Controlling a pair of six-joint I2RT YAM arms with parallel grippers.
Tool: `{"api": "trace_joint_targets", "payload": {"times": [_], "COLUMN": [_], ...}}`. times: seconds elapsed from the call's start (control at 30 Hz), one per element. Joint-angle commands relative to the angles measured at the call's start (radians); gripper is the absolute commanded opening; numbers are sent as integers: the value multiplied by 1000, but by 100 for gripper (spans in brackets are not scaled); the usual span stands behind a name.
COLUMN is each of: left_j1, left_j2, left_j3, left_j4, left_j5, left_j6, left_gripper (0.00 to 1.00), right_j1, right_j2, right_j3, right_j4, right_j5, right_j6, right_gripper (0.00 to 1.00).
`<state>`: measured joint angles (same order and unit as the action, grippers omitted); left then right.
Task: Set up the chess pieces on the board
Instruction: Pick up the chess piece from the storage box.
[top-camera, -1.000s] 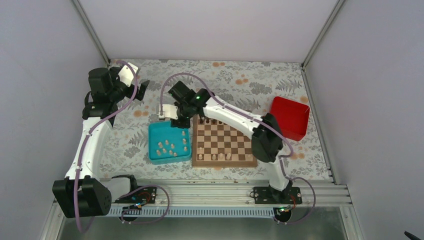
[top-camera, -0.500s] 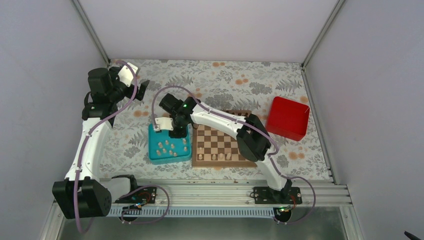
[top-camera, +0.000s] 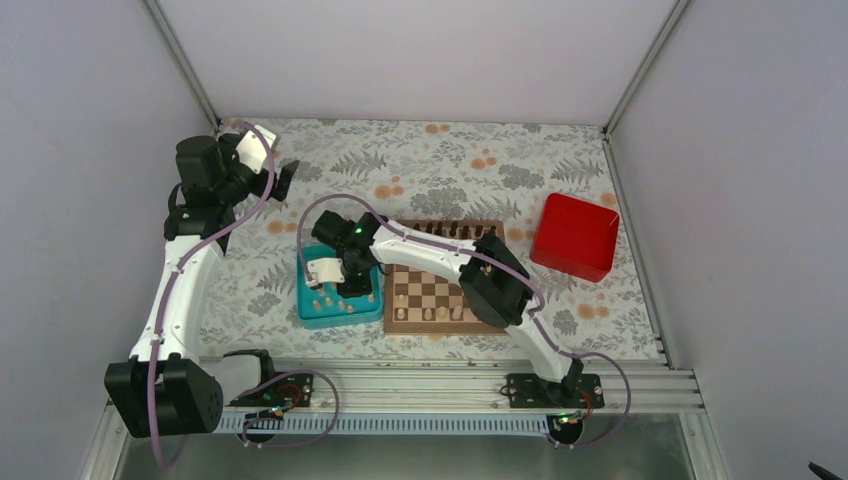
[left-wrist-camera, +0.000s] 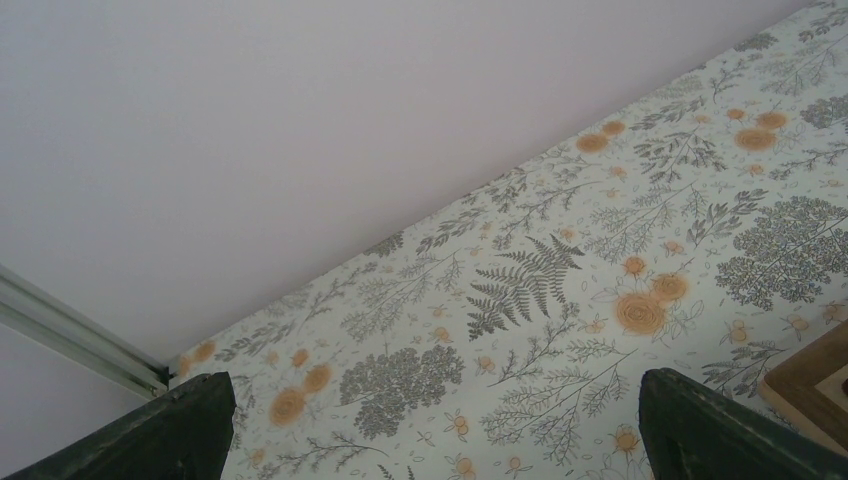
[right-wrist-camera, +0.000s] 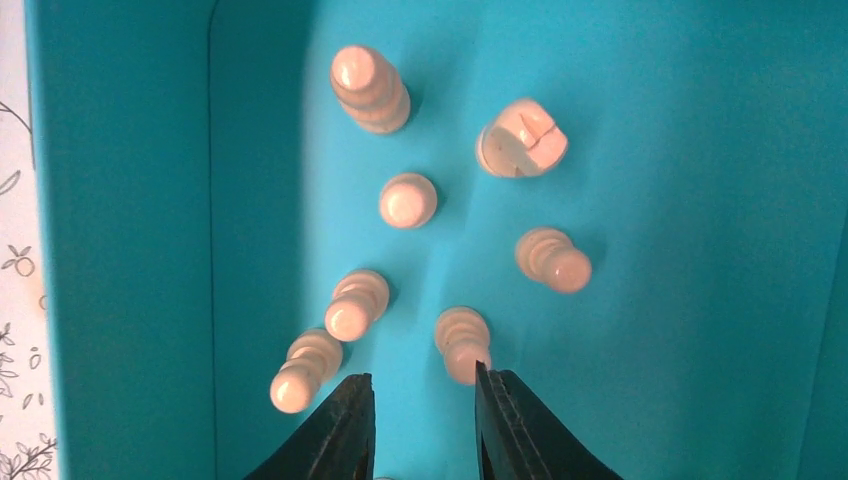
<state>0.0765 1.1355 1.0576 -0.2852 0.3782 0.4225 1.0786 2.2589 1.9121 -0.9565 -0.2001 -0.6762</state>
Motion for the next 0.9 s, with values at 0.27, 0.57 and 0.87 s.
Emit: {"api": "trace_joint_targets", "payload": {"times": [0.27,0.57,0.87], "left_j1": [3,3,3], "left_j2": [-27,-26,-28], "left_j3": [-15,-16,-12], "left_j4": [17,17,15], "left_j5": [23,32,33], "left_j6": [-8,-5,-7], "left_gripper": [100,100,100], "right_j1": [4,3,3], "right_j2": [37,64,50], "right_j3": [-27,-25,-26], "right_j4": [63,63,70], "right_j5": [9,4,5], "right_j6": [3,-1,9], "right_gripper": [29,24,9]}}
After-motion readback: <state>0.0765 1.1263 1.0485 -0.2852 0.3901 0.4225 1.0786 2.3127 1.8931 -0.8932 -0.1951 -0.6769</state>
